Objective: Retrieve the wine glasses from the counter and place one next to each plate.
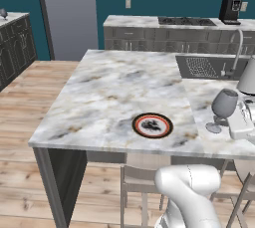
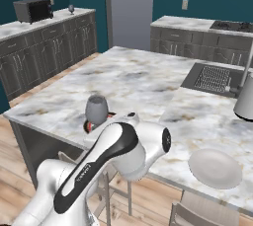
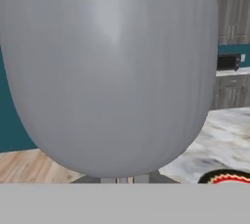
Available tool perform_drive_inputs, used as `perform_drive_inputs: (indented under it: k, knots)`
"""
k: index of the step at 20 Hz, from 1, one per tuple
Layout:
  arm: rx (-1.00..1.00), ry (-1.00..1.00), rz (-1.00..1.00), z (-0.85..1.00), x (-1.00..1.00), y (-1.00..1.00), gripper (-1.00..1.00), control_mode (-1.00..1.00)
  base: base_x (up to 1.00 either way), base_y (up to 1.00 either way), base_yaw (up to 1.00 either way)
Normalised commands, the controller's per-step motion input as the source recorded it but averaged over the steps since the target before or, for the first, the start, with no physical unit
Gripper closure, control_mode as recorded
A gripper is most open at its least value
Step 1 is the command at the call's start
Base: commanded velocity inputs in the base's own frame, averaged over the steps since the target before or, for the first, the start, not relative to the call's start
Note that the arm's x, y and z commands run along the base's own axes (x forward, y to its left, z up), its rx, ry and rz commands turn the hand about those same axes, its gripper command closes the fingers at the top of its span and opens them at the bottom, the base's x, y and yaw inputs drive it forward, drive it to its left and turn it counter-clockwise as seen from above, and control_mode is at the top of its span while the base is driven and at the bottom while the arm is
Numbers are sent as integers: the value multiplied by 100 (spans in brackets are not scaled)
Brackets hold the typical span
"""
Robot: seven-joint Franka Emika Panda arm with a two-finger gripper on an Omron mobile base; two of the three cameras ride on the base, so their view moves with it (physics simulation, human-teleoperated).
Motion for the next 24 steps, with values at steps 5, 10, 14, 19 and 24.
perform_drive_inputs:
  k: [5,10,14,19,24]
  knots:
    - [0,7,0,-19,40,-8,100,-100,0,0,0]
    - [-1,5,0,-32,37,0,100,-100,0,0,0]
    - [-3,0,0,-27,35,0,100,-100,0,0,0]
    - [0,0,1,-19,42,-10,100,-100,0,0,0]
    - [0,0,2,-22,29,-29,100,-100,0,0,0]
